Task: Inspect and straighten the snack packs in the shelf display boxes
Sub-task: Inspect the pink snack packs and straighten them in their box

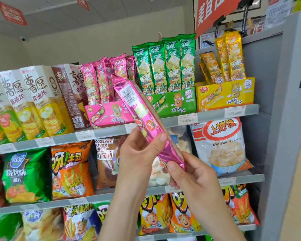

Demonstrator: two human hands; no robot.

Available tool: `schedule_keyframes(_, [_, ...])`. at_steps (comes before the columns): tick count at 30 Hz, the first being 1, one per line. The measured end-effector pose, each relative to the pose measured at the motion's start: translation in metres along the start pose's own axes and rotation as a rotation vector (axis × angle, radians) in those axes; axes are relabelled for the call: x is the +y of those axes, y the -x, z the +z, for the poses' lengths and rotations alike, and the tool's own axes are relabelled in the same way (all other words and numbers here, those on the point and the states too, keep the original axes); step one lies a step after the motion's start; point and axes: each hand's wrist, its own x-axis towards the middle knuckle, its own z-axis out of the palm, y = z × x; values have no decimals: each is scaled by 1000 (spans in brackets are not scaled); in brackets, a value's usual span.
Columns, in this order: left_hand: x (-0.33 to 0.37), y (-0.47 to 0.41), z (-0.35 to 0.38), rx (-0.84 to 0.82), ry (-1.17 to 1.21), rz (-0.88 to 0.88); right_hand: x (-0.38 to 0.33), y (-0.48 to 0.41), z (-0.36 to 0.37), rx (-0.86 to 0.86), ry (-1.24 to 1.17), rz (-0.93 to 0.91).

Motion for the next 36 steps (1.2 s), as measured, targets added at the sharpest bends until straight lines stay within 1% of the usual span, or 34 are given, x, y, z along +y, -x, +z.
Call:
schedule_keyframes(4, [-3,3,-2,36,-10,-15,-2,0,-1,2,-39,5])
schedule_keyframes(7, [-1,5,-2,96,11,17,-3,0,-1,-61,-52,36])
schedule_keyframes(11, [5,3,-2,176,121,30,-5,2,-6,-129,-43,76])
schedule_keyframes(14, [5,2,1,192,204,54,-5,3,-5,-97,0,24])
schedule_keyframes(17, [2,5,4,174,205,59,-6,3,0,-14,-4,-31])
schedule_keyframes(20, [-2,11,7,130,151,79,-5,4,3,58,-41,-63])
schedule_keyframes(23, [-8,21,15,93,14,133,-6,3,4,95,-72,-114])
schedule_keyframes(26, [-8,26,17,86,-129,180,-5,1,3,154,-41,-175])
schedule_keyframes(28, [-5,24,15,63,-173,144,-2,1,2,212,49,-203])
schedule_keyframes(30, [-1,21,12,31,-197,100,4,2,1,247,301,-292])
schedule_keyframes(32, [4,17,10,-7,-250,109,12,3,1,254,544,-384])
schedule_keyframes(33, [7,15,9,-14,-266,112,15,3,0,248,628,-418])
schedule_keyframes(35, [10,11,5,0,-252,105,16,3,-3,187,672,-461])
schedule_keyframes(36, [11,9,2,1,-235,94,15,4,-4,137,625,-462])
